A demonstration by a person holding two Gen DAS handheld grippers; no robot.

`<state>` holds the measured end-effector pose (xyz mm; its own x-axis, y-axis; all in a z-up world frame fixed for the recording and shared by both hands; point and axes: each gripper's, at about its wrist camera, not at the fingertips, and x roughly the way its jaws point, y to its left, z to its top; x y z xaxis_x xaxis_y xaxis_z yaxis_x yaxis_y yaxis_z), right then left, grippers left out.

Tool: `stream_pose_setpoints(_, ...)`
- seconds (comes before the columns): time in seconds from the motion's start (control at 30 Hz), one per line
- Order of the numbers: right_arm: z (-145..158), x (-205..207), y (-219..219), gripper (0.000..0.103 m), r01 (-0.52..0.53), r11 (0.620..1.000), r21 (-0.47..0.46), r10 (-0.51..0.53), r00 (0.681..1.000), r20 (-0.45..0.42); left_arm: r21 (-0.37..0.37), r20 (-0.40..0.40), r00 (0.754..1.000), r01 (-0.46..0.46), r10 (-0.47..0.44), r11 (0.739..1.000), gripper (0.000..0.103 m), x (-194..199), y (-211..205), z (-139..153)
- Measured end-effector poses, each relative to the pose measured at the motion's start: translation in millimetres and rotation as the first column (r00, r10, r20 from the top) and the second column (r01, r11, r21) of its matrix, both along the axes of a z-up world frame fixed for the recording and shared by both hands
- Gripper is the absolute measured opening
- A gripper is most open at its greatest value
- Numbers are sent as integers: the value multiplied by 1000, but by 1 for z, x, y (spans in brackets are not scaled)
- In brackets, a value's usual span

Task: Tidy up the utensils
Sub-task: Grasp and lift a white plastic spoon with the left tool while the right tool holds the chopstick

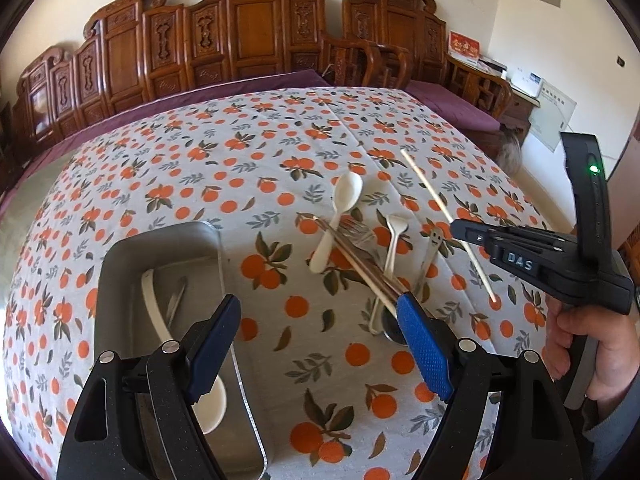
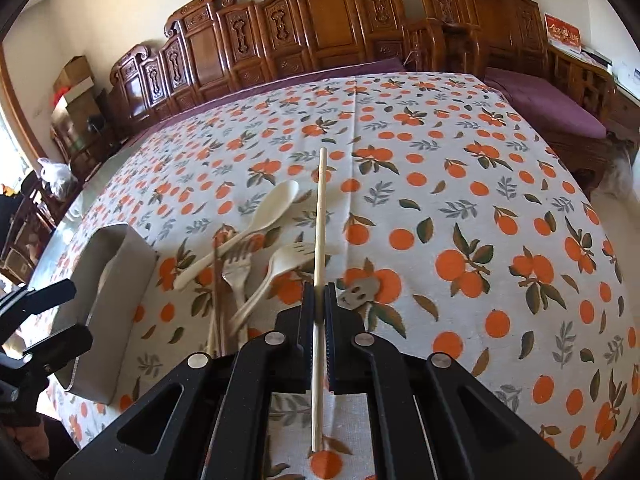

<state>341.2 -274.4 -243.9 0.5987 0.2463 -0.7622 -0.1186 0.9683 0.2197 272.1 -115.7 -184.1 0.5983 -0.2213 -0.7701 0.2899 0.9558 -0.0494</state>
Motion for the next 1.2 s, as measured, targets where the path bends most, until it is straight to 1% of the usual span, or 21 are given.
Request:
stream_pose_setpoints(0.13,-3,3,-1,6,3,1000,18,-3,1000,4,36,10,1000,7,-8,999,76,2,-7,2)
stream_pose_setpoints(0.3,-2,6,-7,6,16,999,46,-16,1000,7,30,-26,999,29,-28,999,66,18,-16,4)
stream_pose_setpoints(0.4,-1,7,-12,6,24,997,70,-24,1000,8,81,-46,998,47,-44,996,59,38,-30,0)
stream_pose_setpoints(0.47,0,6,-16,6,30,996,85,-31,999,13,78,-62,997,60,-56,995,57,54,-38,-2)
stream_pose_setpoints(0.5,1,6,-18,6,32,995,95,-34,999,13,79,-72,996,66,-61,995,54,61,-41,-3)
stream_pose_setpoints(0.57,1,7,-21,6,33,994,107,-35,999,13,105,-92,994,70,-61,992,49,82,-48,-10)
stream_pose_setpoints(0.67,1,7,-26,6,31,992,120,-33,999,13,133,-135,990,63,-45,989,47,107,-53,-22)
stream_pose_setpoints(0.77,1,5,-29,6,29,991,129,-31,999,16,122,-179,983,71,-48,990,43,125,-58,-34)
stream_pose_setpoints(0.83,1,5,-29,6,25,991,133,-27,1000,16,120,-200,979,73,-48,990,38,136,-61,-40)
stream_pose_setpoints(0.9,0,5,-28,6,18,990,137,-20,1000,15,125,-220,974,75,-46,989,29,145,-64,-47)
stream_pose_setpoints(0.93,0,5,-27,6,15,990,137,-17,1000,15,122,-239,970,75,-44,990,27,151,-66,-52)
stream_pose_setpoints(0.97,0,5,-27,6,12,990,137,-14,1000,14,119,-255,966,72,-40,990,24,154,-66,-55)
stream_pose_setpoints(1.03,0,4,-25,6,8,990,140,-10,1000,13,113,-271,962,77,-44,991,22,157,-68,-60)
stream_pose_setpoints(1.07,0,4,-25,6,6,990,141,-8,1000,12,122,-274,961,81,-45,989,19,159,-69,-62)
stream_pose_setpoints(1.13,0,4,-24,6,3,989,145,-5,1000,12,132,-284,958,86,-45,988,17,161,-70,-66)
stream_pose_setpoints(1.17,0,4,-23,6,2,989,147,-4,1000,12,136,-289,956,84,-42,987,13,163,-70,-67)
stream_pose_setpoints(1.2,0,4,-23,6,0,989,148,-2,1000,12,142,-289,957,81,-37,986,12,164,-69,-68)
